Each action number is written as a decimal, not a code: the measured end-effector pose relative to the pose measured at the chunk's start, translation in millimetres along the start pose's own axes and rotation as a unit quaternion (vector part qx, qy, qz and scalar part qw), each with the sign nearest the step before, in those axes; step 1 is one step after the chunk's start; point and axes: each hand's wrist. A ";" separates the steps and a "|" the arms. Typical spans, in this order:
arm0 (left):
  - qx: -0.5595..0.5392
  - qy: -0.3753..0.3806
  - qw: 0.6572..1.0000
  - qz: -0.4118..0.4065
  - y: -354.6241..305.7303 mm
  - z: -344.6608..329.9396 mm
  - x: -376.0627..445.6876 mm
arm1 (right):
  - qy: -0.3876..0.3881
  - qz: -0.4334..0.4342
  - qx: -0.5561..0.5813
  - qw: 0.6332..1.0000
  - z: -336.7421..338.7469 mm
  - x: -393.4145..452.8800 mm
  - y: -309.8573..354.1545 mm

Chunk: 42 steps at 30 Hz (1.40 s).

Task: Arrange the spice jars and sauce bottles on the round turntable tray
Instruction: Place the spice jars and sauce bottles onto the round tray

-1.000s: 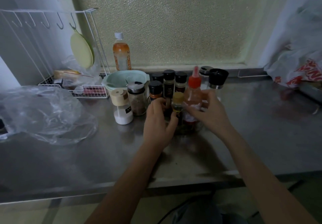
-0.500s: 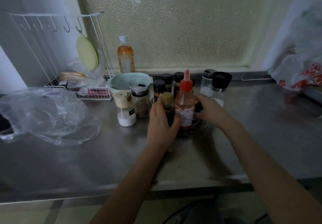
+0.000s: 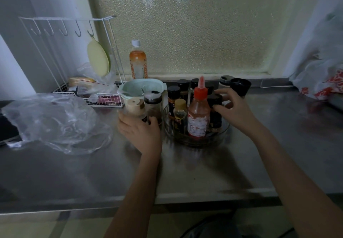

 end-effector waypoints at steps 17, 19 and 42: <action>-0.263 0.035 0.964 -0.020 -14.2 15.4 16.7 | -0.201 -0.176 0.017 0.964 -7.9 29.6 -57.6; -0.289 0.055 0.955 -0.023 -16.9 16.6 17.5 | -0.215 -0.158 0.009 0.964 -14.6 25.8 -65.8; -0.197 0.166 0.956 -0.138 -29.6 -21.6 4.4 | -0.325 -0.122 0.071 0.935 -9.0 28.1 -57.4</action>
Point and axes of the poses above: each hand's wrist, its own x-axis towards the middle knuckle, its own z-axis out of the back of the hand, y = z × x, and after that the axes turned 13 degrees about -y, right-handed
